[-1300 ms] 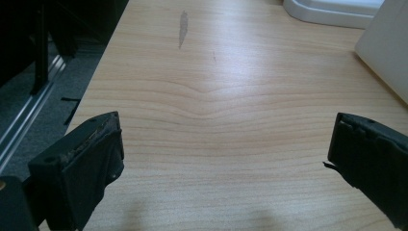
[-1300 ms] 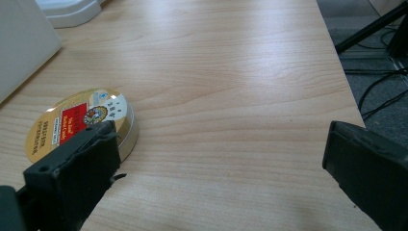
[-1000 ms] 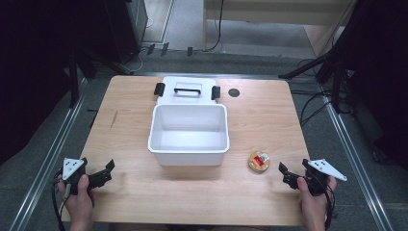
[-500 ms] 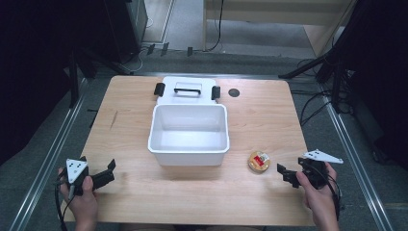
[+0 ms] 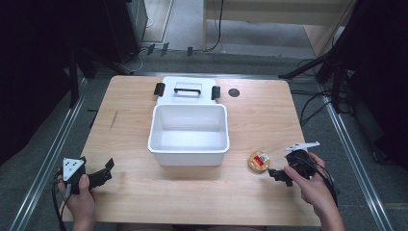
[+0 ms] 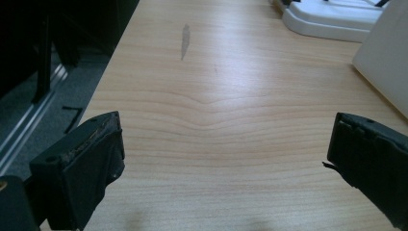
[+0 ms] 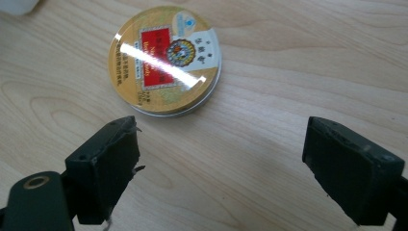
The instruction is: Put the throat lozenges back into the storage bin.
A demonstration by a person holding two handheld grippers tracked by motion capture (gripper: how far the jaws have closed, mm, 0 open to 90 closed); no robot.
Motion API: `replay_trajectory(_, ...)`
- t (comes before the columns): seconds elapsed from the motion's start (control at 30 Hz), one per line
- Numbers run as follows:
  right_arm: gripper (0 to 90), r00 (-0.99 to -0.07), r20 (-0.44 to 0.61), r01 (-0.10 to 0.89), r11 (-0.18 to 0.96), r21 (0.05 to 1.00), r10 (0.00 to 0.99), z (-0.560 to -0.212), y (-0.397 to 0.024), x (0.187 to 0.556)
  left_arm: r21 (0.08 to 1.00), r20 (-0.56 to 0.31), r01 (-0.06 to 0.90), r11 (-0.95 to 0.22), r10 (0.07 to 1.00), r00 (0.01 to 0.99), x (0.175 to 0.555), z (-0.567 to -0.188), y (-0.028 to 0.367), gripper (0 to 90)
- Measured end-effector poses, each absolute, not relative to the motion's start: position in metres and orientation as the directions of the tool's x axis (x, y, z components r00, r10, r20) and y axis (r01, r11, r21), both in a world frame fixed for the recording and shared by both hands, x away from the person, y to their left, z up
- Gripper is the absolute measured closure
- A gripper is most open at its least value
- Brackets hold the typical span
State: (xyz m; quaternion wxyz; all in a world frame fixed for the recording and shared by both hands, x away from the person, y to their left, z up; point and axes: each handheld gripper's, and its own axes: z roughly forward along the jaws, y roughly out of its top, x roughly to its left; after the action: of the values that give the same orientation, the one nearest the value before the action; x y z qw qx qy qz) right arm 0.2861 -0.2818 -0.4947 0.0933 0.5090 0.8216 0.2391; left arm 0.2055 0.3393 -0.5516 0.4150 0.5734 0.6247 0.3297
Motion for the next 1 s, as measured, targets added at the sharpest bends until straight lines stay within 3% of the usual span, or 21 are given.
replay_trajectory(0.5,12.7,-0.579,-0.011,0.790,0.564,0.242,0.815,-0.488,-0.235,0.308,0.879,-0.142,0.460,0.124,0.990,0.004,0.208,-0.552,0.339,0.0)
replay_trajectory(0.73,12.0,-0.600,-0.024,0.784,0.593,0.183,0.800,-0.483,-0.221,0.319,0.878,-0.141,0.463,0.120,0.990,0.012,0.209,-0.552,0.338,0.0)
replay_trajectory(0.83,2.1,-0.615,-0.023,0.779,0.612,0.135,0.788,-0.489,-0.210,0.325,0.879,-0.142,0.462,0.119,0.990,0.015,0.209,-0.552,0.338,0.0)
replay_trajectory(1.0,1.9,-0.607,-0.025,0.788,0.605,0.112,0.795,-0.495,-0.203,0.333,0.877,-0.144,0.464,0.121,0.989,0.015,0.209,-0.552,0.339,0.0)
